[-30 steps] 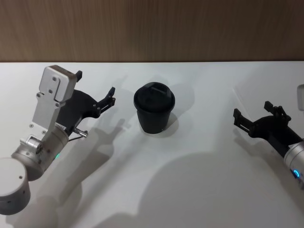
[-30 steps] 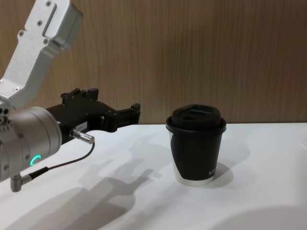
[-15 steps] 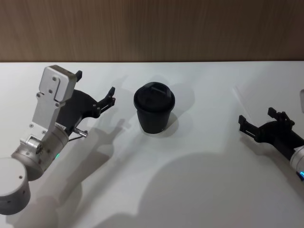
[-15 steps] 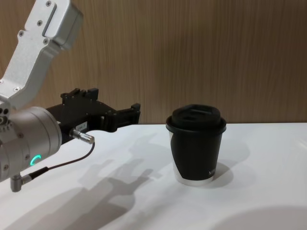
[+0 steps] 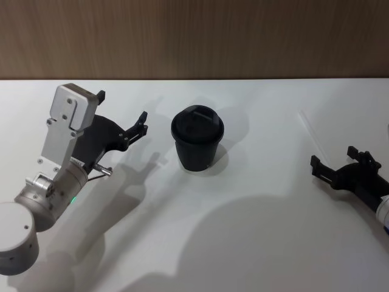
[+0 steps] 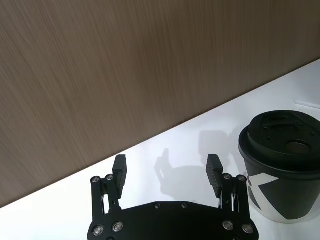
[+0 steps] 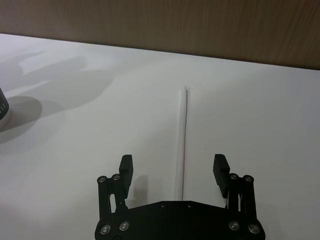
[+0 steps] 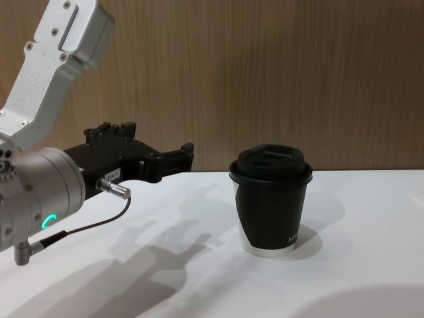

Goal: Pick up the straw with one hand, pass it to the other hand, and insert it into the cup.

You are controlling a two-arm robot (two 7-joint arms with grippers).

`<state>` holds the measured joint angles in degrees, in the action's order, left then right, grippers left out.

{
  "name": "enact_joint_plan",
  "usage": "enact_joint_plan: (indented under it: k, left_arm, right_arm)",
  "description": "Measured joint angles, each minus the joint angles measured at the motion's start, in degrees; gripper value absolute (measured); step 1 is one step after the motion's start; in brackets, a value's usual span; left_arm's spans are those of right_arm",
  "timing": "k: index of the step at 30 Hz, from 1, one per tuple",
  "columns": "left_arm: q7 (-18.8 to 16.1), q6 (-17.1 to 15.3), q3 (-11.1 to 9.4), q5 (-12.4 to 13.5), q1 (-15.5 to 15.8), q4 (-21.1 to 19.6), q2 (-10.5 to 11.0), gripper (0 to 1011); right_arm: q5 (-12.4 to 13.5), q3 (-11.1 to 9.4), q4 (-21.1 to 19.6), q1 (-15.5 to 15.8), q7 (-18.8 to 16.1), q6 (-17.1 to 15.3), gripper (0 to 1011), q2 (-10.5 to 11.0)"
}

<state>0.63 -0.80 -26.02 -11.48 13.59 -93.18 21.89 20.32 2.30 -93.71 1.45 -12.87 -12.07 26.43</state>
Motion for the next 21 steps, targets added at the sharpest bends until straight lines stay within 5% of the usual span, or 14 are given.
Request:
enact_joint_plan:
  k: [21]
  left_arm:
    - [0.0, 0.0, 0.0, 0.0, 0.0, 0.0, 0.0, 1003]
  right_arm:
    - [0.11, -0.68, 1.59, -0.06, -1.24, 0.04, 1001, -0.72]
